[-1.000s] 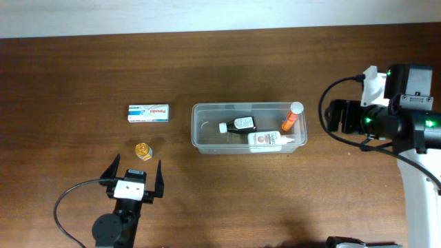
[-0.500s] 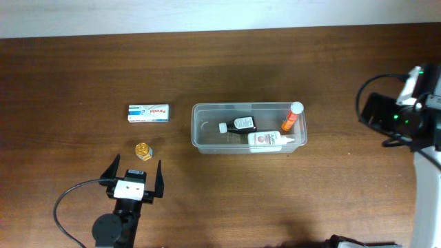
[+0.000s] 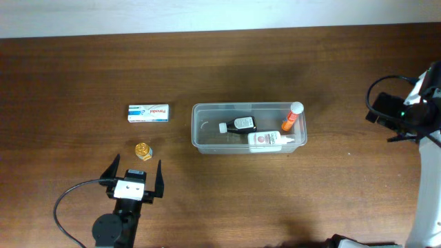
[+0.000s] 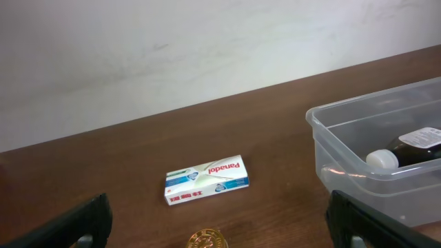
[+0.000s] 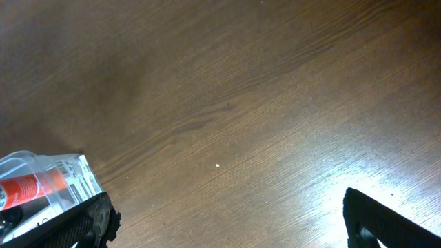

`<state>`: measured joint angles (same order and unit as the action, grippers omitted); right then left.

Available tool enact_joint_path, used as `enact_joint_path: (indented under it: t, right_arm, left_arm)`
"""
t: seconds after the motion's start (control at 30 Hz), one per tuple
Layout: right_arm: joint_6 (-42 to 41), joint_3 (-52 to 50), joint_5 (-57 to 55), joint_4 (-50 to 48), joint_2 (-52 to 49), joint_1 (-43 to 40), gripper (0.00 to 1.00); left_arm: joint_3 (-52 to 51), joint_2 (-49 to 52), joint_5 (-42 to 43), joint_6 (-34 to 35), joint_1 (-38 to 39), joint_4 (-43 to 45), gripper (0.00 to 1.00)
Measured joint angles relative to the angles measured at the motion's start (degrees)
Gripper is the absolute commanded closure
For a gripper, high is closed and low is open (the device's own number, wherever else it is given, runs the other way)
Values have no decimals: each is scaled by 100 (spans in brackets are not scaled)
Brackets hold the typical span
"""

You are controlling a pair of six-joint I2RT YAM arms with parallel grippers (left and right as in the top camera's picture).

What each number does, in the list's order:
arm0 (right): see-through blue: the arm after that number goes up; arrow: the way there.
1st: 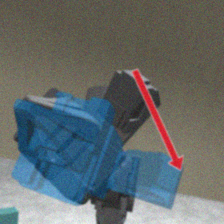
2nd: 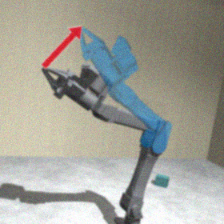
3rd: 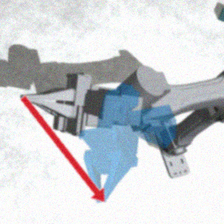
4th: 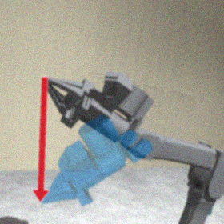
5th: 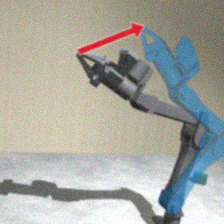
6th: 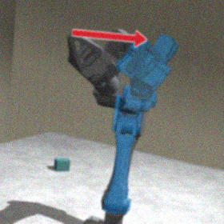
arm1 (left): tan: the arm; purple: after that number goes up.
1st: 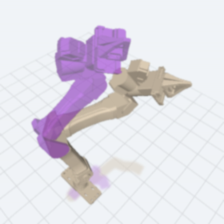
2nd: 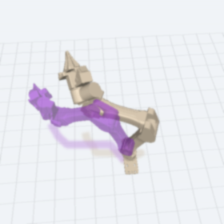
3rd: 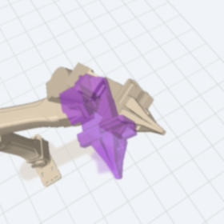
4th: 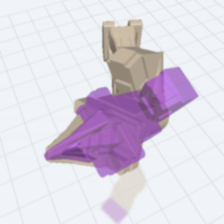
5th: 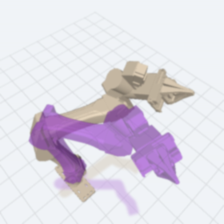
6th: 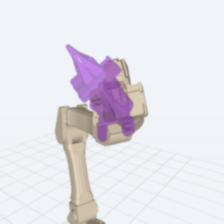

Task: Pack container
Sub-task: 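Move the left gripper to the gold-capped jar and grasp it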

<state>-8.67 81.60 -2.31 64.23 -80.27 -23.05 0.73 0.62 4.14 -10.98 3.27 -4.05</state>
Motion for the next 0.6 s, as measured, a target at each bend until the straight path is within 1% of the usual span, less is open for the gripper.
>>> enact_joint_path:
  t: [0.2, 0.47, 0.53, 0.6]
  right_arm:
    - [-15, 0, 2, 2, -59, 0, 2]
    - [-15, 0, 2, 0, -59, 0, 2]
    - [-17, 0, 2, 2, -59, 0, 2]
    - [-13, 0, 4, 0, -59, 0, 2]
  left_arm:
    - [0, 0, 2, 0, 0, 105, 1]
    - [-4, 0, 247, 0, 0, 960, 1]
    - [13, 0, 278, 0, 0, 964, 1]
    - [146, 26, 293, 0, 0, 750, 1]
